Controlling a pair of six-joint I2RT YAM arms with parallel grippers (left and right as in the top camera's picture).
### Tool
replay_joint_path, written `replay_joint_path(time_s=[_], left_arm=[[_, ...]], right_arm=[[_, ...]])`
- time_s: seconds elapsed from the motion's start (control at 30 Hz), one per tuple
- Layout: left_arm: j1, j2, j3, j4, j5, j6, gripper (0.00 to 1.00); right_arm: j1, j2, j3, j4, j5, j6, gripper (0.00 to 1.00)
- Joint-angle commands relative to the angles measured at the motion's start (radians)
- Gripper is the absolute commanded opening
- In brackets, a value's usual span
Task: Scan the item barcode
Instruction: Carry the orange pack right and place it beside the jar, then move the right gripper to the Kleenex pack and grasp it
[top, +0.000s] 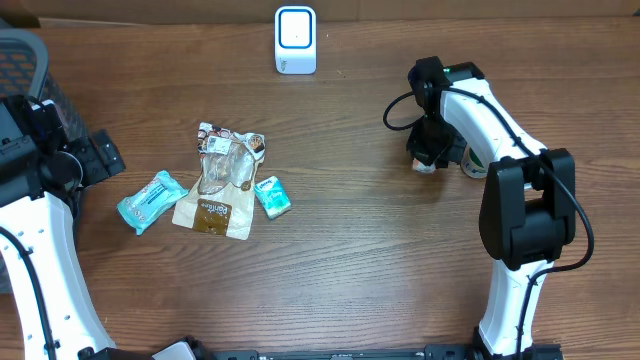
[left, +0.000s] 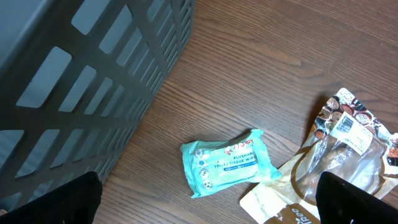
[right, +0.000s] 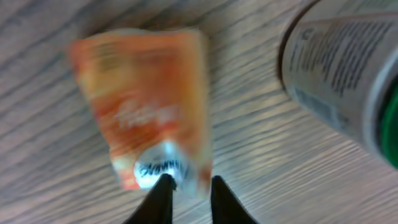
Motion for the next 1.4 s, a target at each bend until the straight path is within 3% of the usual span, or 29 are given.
replay_joint_path(time_s=[0.0,0.07,0.23,0.4,0.5,0.6,0.93,1.27,1.37], left_arm=[[0.012,-0.013,0.003,0.004,-0.014,-0.007,1.00],[0.012,-0.013,0.003,0.004,-0.014,-0.007,1.00],[0.012,-0.013,0.003,0.004,-0.014,-0.007,0.99],[0.012,-0.013,0.003,0.004,-0.014,-0.006,1.00],[0.012,-0.013,0.003,0.004,-0.014,-0.006,0.99],[0.012,-0.013,0.003,0.004,-0.014,-0.007,1.00],[0.012,-0.013,0.003,0.004,-0.014,-0.006,0.99],[0.012,-0.013,0.003,0.004,-0.014,-0.006,1.00],[0.012,-0.013,0.003,0.004,-0.014,-0.007,1.00]], right_arm=[[-0.003,-0.003,0.020,-0.024,0.028,0.013,0.26],[-0.002,-0.003,0.056,-0.065,0.048,0.013,0.35],[0.014,-0.003,0.175,-0.152,0.000,-0.033,0.38],[0.064,-0.003,0.206,-0.060,-0.436,-0.278,0.36],[0.122,-0.002,0.166,0.036,-0.583,-0.360,0.37],[0.197,-0.001,0.114,0.114,-0.586,-0.360,0.42],[0.400,-0.001,-0.082,0.394,-0.639,-0.321,0.37],[0.444,-0.001,-0.116,0.486,-0.655,-0.308,0.36],[0.444,0.000,-0.150,0.520,-0.656,-0.270,0.31]])
